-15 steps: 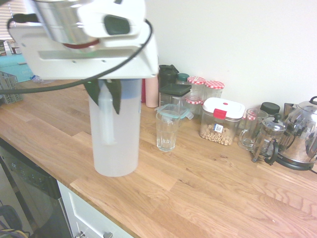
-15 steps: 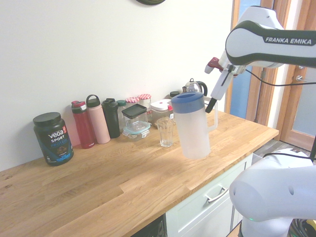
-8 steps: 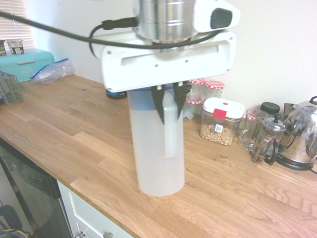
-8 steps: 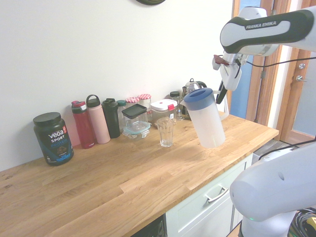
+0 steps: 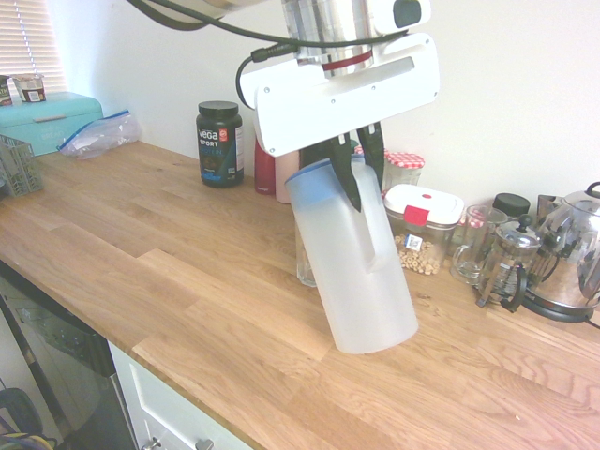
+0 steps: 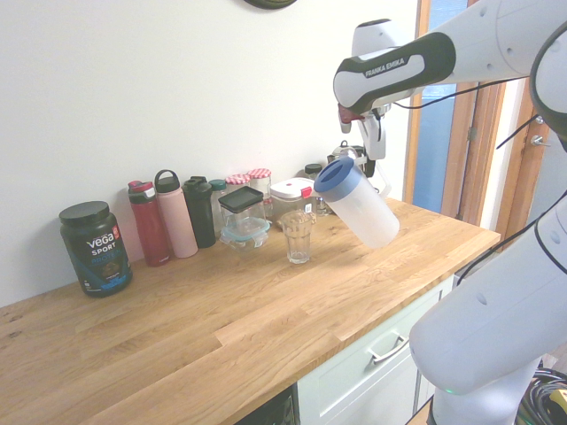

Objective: Pour me some water

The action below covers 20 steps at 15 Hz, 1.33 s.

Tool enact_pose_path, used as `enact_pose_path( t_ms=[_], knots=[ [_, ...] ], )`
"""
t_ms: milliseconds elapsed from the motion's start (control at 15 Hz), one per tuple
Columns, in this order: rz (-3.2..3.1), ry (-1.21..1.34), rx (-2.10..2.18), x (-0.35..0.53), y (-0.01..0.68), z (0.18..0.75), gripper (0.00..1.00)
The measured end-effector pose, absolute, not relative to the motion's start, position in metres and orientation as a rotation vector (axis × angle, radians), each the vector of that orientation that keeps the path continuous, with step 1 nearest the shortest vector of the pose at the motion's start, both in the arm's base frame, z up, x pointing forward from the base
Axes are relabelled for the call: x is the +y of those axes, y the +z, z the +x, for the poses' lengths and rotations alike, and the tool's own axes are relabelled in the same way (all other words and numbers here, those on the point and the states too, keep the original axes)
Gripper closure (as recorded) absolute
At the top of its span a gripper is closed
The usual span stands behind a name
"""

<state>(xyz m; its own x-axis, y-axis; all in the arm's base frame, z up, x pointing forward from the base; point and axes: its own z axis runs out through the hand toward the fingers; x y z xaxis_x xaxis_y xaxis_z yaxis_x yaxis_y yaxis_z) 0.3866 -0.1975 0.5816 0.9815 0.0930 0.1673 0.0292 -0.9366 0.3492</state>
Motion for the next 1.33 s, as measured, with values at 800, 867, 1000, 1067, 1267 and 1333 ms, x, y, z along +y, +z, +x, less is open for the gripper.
enact_pose_path(
  t_ms=[800, 867, 1000, 1067, 1267, 1333],
  knots=[
    [2.403, 0.102, 0.225, -0.134, 0.558, 0.429, 1.0],
    [2.384, 0.098, 0.233, -0.131, 0.555, 0.43, 1.0],
    [2.358, 0.094, 0.253, -0.118, 0.546, 0.432, 1.0],
    [2.35, 0.096, 0.26, -0.112, 0.543, 0.434, 1.0],
    [2.339, 0.097, 0.27, -0.105, 0.54, 0.437, 1.0],
    [2.338, 0.099, 0.27, -0.104, 0.539, 0.438, 1.0]
  ],
)
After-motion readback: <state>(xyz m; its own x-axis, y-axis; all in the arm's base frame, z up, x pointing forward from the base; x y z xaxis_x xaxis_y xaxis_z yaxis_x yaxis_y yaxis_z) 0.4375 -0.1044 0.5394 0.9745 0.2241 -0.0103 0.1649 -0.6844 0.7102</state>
